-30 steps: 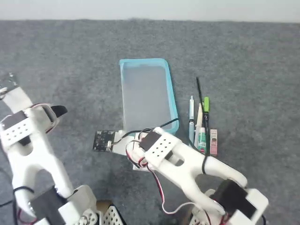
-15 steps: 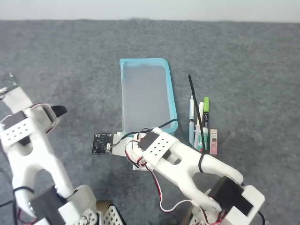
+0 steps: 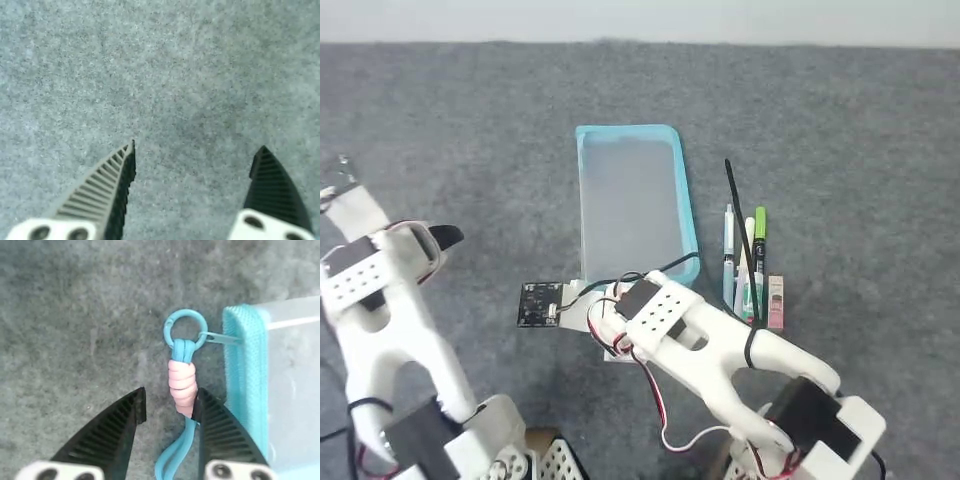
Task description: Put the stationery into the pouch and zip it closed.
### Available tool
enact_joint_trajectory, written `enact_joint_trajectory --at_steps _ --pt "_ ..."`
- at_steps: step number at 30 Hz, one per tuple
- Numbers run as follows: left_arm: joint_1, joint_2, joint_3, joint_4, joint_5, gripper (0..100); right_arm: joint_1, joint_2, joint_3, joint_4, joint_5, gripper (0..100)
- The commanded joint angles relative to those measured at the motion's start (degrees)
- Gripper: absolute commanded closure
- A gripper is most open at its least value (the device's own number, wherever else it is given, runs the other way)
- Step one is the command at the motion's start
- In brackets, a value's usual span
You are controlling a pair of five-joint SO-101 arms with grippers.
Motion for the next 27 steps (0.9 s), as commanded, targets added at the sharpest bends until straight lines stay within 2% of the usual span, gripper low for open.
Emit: enact_joint_trajectory --at_steps 1,7,12,19,27 --pt "-0.3 -0.2 -1.7 -1.1 0.6 66 -0.3 -0.4 -1.8 0.7 0.2 83.9" --pt "-0.2 -0.2 -1.7 -1.1 0.6 66 1.9 -0.4 -5.3 0.0 -4.9 73.8" --pt "-0.2 -0.4 -1.2 -1.1 0.6 66 1.8 1.5 -4.6 -0.5 -2.1 74.5" --pt "-0.2 -0.3 -1.2 -1.1 0.6 66 2.1 7.3 -8.0 -0.1 -2.5 74.6" --pt "-0.2 -0.3 -1.2 -1.4 0.6 66 3.5 6.6 -9.9 0.0 -3.3 89.4"
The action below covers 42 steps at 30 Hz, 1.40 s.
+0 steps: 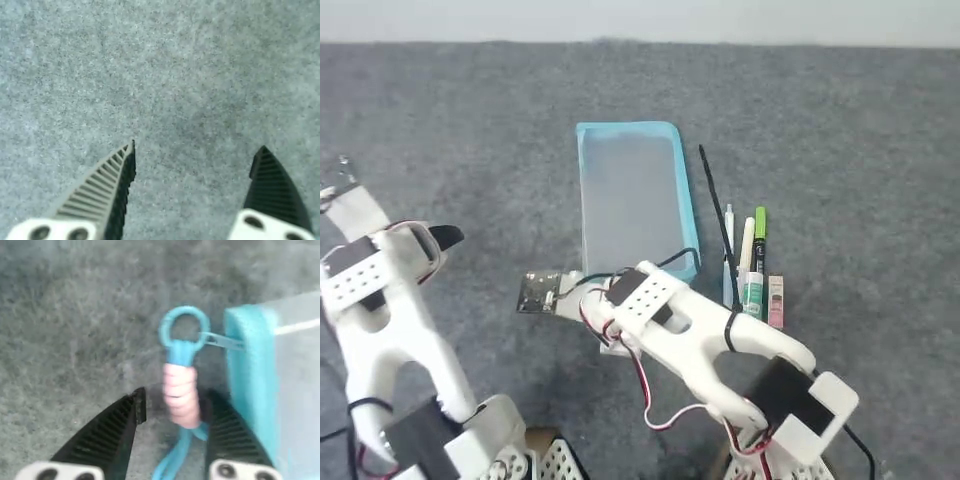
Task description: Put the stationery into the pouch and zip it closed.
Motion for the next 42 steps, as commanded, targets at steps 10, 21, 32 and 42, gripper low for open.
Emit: enact_joint_trajectory --at_steps 10,21,32,42 --pt "-0.2 -0.3 -1.3 -1.5 0.6 66 12.4 -11.0 -7.7 7.4 -15.2 99.1" --pt "-0.3 -0.3 -1.3 -1.4 0.6 66 19.8 -5.0 -15.0 14.9 -27.0 99.1" --pt "-0.2 -0.3 -1.3 -1.5 0.6 66 23.7 16.2 -37.8 21.5 -31.9 99.1" --pt "-0.1 -0.3 -1.3 -1.5 0.6 66 28.0 10.0 -40.2 28.6 -39.6 99.2"
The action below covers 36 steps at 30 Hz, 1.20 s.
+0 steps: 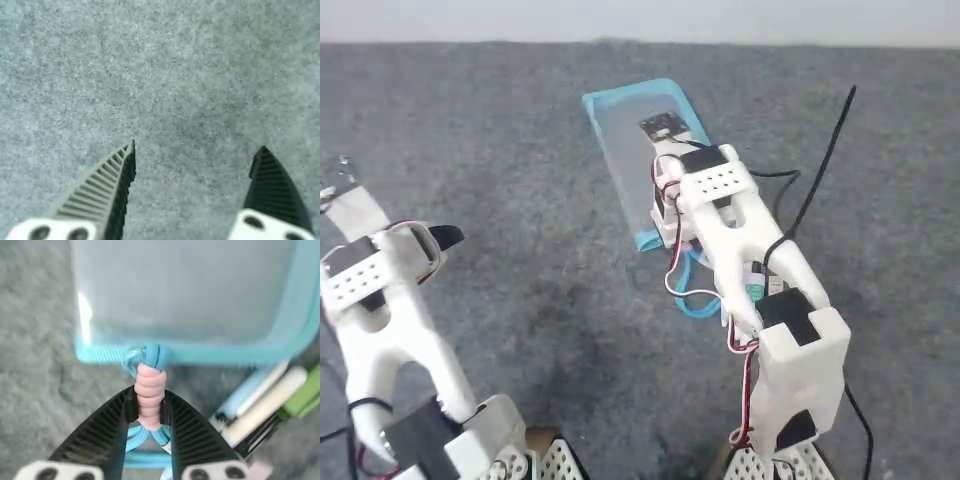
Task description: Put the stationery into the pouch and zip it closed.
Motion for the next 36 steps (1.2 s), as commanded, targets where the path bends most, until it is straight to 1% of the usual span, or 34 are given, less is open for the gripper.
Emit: enact_joint_trajectory --at_steps 1,3,6,9,11,15,16,21,24,27,30,32,36 --pt "-0.1 -0.3 -1.3 -1.5 0.6 66 0.1 -8.9 -2.1 3.5 -6.5 99.2" --pt "-0.1 -0.3 -1.3 -1.5 0.6 66 -0.9 -10.9 -1.3 3.7 -6.4 99.1" --pt "-0.1 -0.3 -1.3 -1.5 0.6 66 -2.6 -11.3 -0.6 5.0 -9.8 98.7" --pt "-0.1 -0.3 -1.3 -1.5 0.6 66 -3.1 -11.2 -0.4 7.0 -14.2 94.2" --pt "-0.1 -0.3 -1.3 -1.3 0.6 66 -3.1 -11.1 1.1 7.5 -14.7 92.7" --pt "-0.1 -0.3 -1.3 -1.4 0.6 66 -4.4 -12.4 7.7 0.8 -10.6 99.2" --pt "-0.1 -0.3 -1.3 -1.4 0.6 66 -5.0 -13.3 9.6 -1.8 -9.4 99.1" --pt "-0.1 -0.3 -1.3 -1.5 0.6 66 -9.2 -24.1 22.9 -13.8 -5.4 91.2" --pt "-0.1 -0.3 -1.3 -1.5 0.6 66 -10.2 -31.7 30.1 -17.6 -2.1 86.1" --pt "-0.1 -0.3 -1.3 -1.5 0.6 66 -9.6 -36.9 34.7 -20.0 -0.1 82.0" --pt "-0.1 -0.3 -1.2 -1.5 0.6 66 -9.4 -38.2 36.3 -20.5 0.1 79.1" --pt "-0.1 -0.3 -1.2 -1.5 0.6 66 -9.4 -37.5 36.3 -20.9 0.1 79.0" --pt "-0.1 -0.2 -1.2 -1.5 0.6 66 -9.7 -34.6 36.4 -25.6 0.1 79.0"
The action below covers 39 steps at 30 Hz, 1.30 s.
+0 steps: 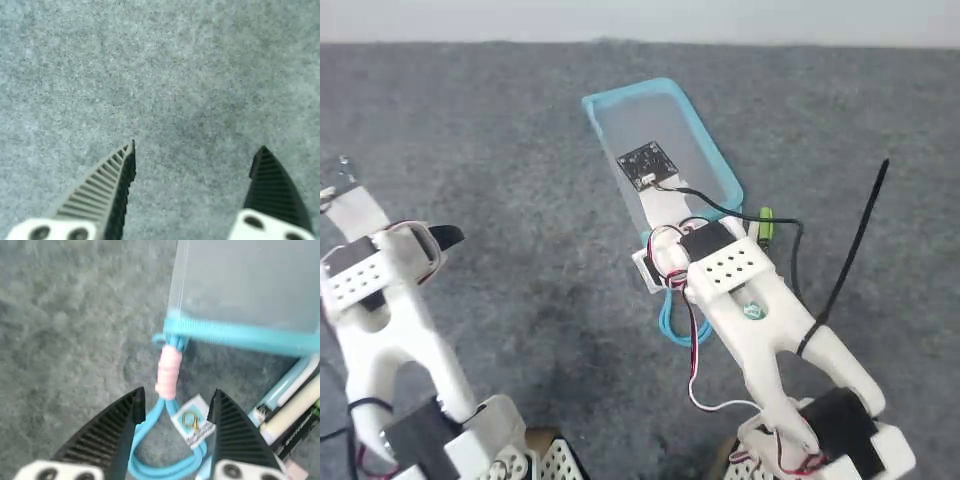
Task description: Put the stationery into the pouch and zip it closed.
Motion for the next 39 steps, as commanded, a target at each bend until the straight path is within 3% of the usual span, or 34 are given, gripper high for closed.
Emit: enact_joint_trajectory --at_steps 1,5,20,23,30,39 --pt "-0.1 -0.2 -1.2 -1.5 0.6 66 0.0 0.9 -0.5 -4.8 1.0 79.0" --pt "0.0 -0.2 -1.2 -1.5 0.6 66 0.0 6.7 -2.6 -7.9 1.1 78.8" --pt "0.8 -0.2 -1.2 -1.5 0.6 66 0.4 20.3 -11.4 -4.1 3.9 79.0" --pt "0.8 -0.2 -1.2 -1.3 0.6 66 0.5 21.8 -12.0 -4.1 3.9 83.6" --pt "0.9 -0.2 -0.7 -1.6 0.6 66 4.1 21.4 -12.7 -3.6 3.7 99.7" --pt "0.9 -0.2 -0.5 -1.6 0.4 66 10.9 9.1 -12.2 4.5 3.8 99.2"
